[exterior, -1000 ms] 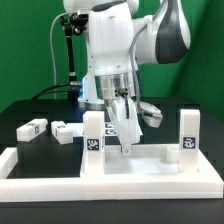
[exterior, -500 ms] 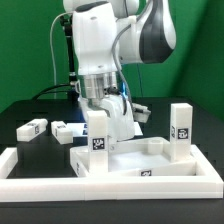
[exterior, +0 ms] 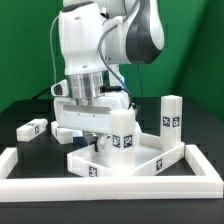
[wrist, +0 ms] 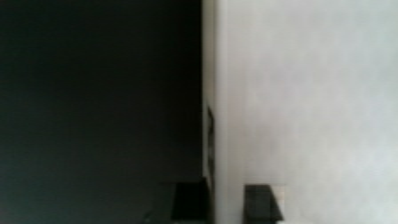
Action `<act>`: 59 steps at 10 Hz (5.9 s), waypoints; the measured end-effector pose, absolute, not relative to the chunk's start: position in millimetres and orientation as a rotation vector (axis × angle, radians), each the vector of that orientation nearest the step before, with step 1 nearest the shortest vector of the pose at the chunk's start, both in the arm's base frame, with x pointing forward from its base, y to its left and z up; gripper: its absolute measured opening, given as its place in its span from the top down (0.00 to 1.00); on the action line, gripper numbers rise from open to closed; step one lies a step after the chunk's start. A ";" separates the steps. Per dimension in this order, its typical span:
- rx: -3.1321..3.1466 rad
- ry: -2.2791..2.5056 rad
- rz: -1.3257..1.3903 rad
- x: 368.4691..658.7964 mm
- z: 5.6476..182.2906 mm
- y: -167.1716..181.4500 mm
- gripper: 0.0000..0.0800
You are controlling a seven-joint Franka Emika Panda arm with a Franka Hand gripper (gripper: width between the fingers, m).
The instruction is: Assemble desk
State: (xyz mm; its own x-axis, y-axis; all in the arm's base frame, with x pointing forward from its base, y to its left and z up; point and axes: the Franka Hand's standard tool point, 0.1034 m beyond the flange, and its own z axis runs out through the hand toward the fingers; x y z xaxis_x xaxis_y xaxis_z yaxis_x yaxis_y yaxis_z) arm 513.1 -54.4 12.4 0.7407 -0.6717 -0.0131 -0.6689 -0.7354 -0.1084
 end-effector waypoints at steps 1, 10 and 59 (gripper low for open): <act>-2.922 0.824 -0.033 517.8 15.0 -59.0 0.92; -3.073 -0.508 -0.146 576.8 21.8 -56.5 0.92; -2.397 -2.192 0.041 637.1 25.0 29.3 0.19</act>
Offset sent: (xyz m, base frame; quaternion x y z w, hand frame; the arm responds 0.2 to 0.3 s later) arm 0.0438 0.0155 0.0117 0.0371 0.0111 -0.3405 0.9394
